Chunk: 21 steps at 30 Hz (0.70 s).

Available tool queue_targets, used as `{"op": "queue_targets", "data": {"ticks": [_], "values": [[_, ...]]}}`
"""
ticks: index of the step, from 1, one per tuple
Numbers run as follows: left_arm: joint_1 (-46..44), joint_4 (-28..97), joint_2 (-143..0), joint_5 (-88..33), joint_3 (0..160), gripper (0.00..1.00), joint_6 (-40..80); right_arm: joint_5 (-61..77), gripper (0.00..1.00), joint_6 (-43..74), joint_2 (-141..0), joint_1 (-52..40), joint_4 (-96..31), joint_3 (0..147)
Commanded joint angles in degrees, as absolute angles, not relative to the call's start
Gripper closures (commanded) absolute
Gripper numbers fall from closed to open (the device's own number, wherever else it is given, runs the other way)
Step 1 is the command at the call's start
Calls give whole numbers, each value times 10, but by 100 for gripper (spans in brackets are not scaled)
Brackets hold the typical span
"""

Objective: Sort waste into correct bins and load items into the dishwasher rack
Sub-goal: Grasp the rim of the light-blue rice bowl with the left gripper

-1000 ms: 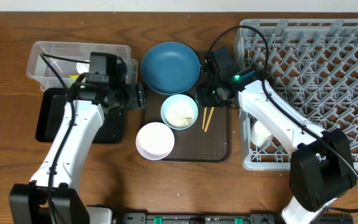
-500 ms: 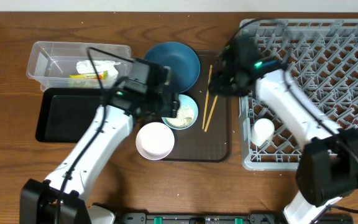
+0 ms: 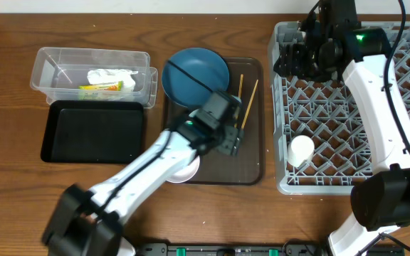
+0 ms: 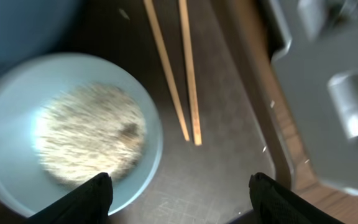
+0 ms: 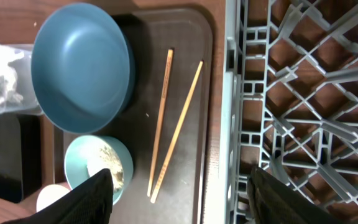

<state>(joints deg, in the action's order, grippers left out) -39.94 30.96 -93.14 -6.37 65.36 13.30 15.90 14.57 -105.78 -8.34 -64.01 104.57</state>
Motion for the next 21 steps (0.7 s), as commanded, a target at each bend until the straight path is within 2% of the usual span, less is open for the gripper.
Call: {"op": "queue_targets", "data": {"ticks": [1, 6, 8, 17, 21], "values": [[-421, 309, -970, -27, 656, 27, 116, 159, 32, 128, -1052, -82, -651, 1057], [-435, 303, -997, 5, 656, 28, 96, 154, 32, 125, -1052, -82, -663, 1057], [-435, 301, -1004, 20, 656, 32, 96, 152, 32, 125, -1052, -83, -666, 1057], [-435, 270, -1043, 46, 656, 33, 75, 152, 32, 125, -1052, -83, -669, 1057], [-435, 269, -1047, 46, 656, 45, 75, 148, 32, 125, -1052, -83, -675, 1057]]}}
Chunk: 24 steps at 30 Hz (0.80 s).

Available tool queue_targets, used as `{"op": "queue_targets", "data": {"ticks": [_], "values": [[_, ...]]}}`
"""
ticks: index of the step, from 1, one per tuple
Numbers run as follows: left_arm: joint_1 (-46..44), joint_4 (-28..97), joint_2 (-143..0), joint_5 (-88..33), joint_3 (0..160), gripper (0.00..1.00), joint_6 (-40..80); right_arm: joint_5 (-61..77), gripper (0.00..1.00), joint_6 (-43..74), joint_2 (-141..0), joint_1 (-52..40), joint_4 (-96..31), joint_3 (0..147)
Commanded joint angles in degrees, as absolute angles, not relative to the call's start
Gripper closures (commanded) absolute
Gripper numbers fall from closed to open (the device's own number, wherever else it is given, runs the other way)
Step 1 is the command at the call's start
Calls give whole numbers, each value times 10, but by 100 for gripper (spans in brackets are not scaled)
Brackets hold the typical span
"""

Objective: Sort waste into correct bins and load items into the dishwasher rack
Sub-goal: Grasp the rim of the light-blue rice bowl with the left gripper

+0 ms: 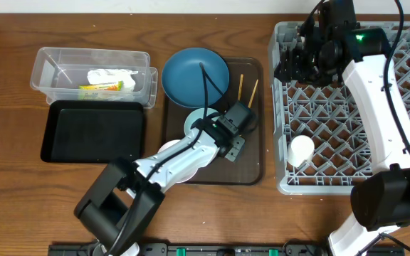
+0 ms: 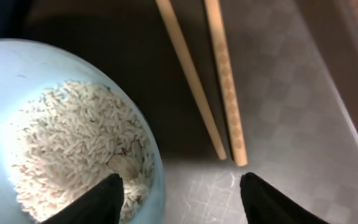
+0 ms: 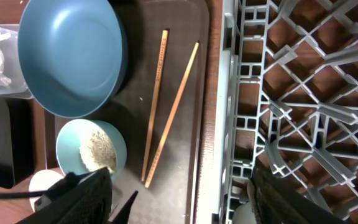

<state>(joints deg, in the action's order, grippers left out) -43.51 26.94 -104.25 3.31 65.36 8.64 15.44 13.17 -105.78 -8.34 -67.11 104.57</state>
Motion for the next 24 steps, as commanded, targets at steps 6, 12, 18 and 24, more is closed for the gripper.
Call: {"op": "queue_targets", "data": {"ticks": [6, 12, 18, 24], "values": [[-435, 267, -1054, 46, 656, 60, 75, 148, 32, 121, -1052, -83, -676, 1057], [-435, 264, -1058, 46, 656, 69, 75, 148, 32, 121, -1052, -83, -678, 1057], [-435, 262, -1058, 46, 656, 79, 75, 148, 31, 121, -1052, -83, -681, 1057], [-435, 255, -1058, 46, 656, 89, 75, 148, 32, 119, -1052, -83, -686, 1057]]}}
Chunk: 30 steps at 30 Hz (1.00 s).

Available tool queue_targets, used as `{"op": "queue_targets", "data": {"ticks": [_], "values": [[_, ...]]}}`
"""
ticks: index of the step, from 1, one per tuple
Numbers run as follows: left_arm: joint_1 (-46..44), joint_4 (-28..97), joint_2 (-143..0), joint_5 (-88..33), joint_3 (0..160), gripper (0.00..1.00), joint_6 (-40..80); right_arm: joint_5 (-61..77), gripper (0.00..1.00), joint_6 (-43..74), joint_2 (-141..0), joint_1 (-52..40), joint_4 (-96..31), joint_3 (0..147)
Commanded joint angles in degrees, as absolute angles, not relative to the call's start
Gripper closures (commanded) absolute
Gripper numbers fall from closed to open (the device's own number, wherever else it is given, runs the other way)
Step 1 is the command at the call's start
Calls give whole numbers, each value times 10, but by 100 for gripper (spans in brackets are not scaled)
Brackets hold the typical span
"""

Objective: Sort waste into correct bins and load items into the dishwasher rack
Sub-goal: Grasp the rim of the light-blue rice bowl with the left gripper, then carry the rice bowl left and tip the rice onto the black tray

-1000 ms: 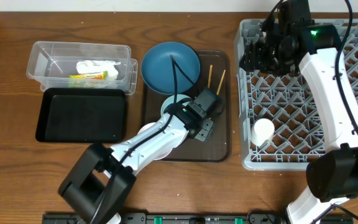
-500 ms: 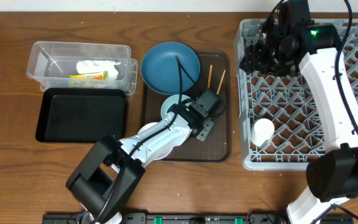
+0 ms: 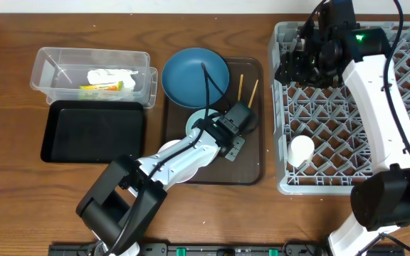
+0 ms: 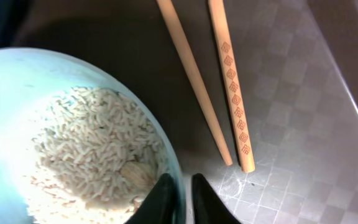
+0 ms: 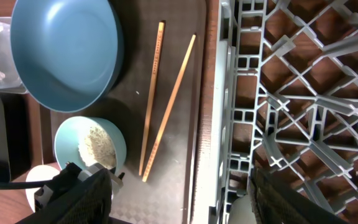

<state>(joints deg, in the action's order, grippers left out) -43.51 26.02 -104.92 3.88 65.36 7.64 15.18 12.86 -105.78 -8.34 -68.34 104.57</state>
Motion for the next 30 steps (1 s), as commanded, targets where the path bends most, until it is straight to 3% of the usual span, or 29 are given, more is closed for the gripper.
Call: {"op": "queue_targets", "data": {"ticks": [1, 16, 30], "values": [[-435, 253, -1057, 46, 656, 91, 75, 148, 31, 119, -1052, -83, -686, 1057], [-434, 245, -1020, 36, 656, 94, 82, 136, 31, 119, -1052, -83, -693, 1057], [-392, 283, -892, 2, 656, 94, 136, 135, 31, 119, -1052, -83, -696, 1057]]}}
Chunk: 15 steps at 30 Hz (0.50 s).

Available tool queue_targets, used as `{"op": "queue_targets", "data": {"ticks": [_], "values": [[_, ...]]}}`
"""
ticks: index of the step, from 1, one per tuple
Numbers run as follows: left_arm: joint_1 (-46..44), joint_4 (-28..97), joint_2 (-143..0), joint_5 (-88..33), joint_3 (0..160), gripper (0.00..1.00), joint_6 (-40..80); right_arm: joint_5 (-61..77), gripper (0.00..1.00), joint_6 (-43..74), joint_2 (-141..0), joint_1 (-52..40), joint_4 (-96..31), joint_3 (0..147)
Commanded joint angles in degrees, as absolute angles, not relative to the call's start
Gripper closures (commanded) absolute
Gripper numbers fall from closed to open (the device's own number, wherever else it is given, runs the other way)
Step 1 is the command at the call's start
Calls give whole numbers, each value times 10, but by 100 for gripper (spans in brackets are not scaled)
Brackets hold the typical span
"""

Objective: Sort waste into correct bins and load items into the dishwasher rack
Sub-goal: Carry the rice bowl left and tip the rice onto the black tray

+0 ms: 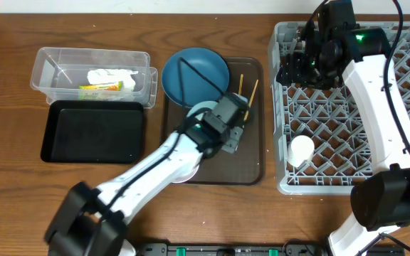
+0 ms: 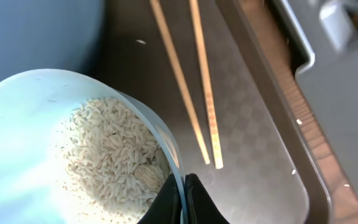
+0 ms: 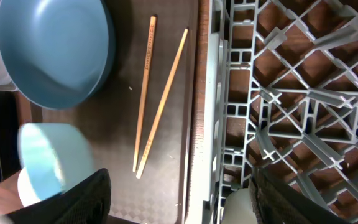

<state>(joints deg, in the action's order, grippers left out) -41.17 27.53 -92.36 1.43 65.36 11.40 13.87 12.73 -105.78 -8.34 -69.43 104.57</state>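
Observation:
A light blue bowl of rice (image 2: 86,149) hangs just above the brown tray (image 2: 253,137), its right rim pinched by my left gripper (image 2: 183,186), which is shut on it. From overhead the bowl (image 1: 202,109) sits by the gripper (image 1: 218,117), near the big blue bowl (image 1: 196,73). Two wooden chopsticks (image 2: 201,87) lie on the tray. My right gripper (image 3: 182,202) is open and empty, high over the rack's left edge (image 3: 219,106).
The grey dishwasher rack (image 1: 347,114) on the right holds a white cup (image 1: 301,151). At the left, a clear bin (image 1: 52,71) contains wrappers, with a black tray (image 1: 95,131) in front of it. A white object (image 1: 184,172) shows under my left arm.
The rice bowl, gripped on the tray a moment ago, is now raised off it and shifted toward the big blue bowl. My right gripper stayed open over the rack, its view shifted slightly.
My left gripper was open above the rice bowl. Then it was lower, its fingers astride the bowl's right rim. Then it was shut on that rim with the bowl on the tray, and now the bowl is held clear of the tray.

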Motion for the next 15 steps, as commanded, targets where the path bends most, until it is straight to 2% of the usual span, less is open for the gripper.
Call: {"op": "queue_targets", "data": {"ticks": [1, 5, 15], "values": [[-381, 287, -882, -14, 656, 94, 137, 135, 30, 119, -1052, -83, -696, 1057], [-322, 308, -851, -67, 656, 94, 161, 135, 30, 119, -1052, -83, -696, 1057], [-95, 398, -822, -250, 656, 94, 173, 135, 30, 119, -1052, -83, -696, 1057]]}}
